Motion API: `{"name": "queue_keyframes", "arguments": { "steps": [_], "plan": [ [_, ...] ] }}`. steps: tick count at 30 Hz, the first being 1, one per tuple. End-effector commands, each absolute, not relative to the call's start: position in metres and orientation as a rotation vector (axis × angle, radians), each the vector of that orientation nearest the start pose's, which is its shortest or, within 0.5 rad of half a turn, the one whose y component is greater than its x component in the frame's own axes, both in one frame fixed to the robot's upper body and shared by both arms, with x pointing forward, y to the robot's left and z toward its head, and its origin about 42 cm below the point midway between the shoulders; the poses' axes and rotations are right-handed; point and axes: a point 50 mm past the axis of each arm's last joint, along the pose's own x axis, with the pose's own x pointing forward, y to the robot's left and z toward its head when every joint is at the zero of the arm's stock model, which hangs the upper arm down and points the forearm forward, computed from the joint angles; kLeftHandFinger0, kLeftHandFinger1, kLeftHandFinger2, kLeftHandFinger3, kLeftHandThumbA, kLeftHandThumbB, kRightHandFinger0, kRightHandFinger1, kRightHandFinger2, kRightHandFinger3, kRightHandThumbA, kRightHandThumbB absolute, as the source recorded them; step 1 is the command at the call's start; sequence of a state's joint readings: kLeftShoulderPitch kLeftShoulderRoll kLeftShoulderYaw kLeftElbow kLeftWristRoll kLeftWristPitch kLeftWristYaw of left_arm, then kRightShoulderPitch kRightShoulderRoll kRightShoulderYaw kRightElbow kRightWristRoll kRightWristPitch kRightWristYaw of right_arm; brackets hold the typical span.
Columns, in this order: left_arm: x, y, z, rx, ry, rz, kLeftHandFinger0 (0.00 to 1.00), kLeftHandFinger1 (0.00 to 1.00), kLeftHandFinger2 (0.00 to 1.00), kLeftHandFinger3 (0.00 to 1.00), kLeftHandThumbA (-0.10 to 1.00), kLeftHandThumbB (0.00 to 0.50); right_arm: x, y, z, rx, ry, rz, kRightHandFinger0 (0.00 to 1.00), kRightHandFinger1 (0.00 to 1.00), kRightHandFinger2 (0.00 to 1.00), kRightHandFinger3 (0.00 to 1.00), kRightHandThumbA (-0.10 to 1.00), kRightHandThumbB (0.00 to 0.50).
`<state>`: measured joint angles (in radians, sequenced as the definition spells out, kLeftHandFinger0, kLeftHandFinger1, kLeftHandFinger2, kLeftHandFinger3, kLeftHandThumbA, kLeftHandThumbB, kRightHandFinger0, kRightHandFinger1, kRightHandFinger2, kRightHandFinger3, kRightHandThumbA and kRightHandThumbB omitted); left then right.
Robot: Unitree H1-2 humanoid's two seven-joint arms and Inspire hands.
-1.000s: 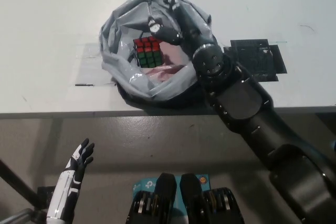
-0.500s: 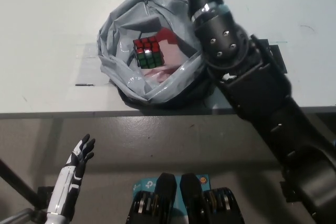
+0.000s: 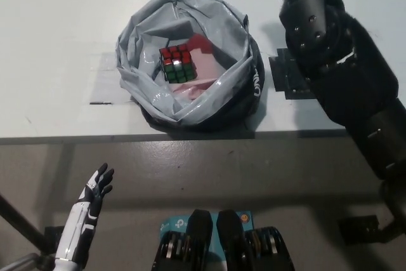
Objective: Use the right hand to pick up a rubix's cube and place it into a plastic bag and lift the bag
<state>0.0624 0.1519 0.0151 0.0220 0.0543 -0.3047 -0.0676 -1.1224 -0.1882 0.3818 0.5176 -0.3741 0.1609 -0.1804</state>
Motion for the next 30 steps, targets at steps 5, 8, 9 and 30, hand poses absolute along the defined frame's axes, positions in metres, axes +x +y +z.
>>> {"name": "queue_keyframes", "arguments": {
  "steps": [5,8,9,30],
  "plan": [
    [0.259,0.265,0.103,0.21,-0.26,-0.085,1.0,1.0,1.0,1.0,1.0,0.233,0.55,-0.115,0.389,-0.891,-0.47,0.035,1.0,1.0,1.0,1.0,0.74,0.496],
    [0.26,0.265,0.103,0.211,-0.258,-0.085,1.0,1.0,1.0,1.0,1.0,0.234,0.555,-0.113,0.377,-0.917,-0.438,0.041,1.0,1.0,1.0,1.0,0.77,0.5],
    [0.259,0.265,0.103,0.21,-0.256,-0.085,1.0,1.0,1.0,1.0,1.0,0.236,0.556,-0.112,0.373,-0.924,-0.421,0.045,1.0,1.0,1.0,1.0,0.78,0.5],
    [0.26,0.265,0.103,0.217,-0.248,-0.098,1.0,1.0,1.0,1.0,1.0,0.218,0.555,-0.102,0.355,-0.728,-0.278,0.266,1.0,1.0,1.0,1.0,1.0,0.5]
  ]
}}
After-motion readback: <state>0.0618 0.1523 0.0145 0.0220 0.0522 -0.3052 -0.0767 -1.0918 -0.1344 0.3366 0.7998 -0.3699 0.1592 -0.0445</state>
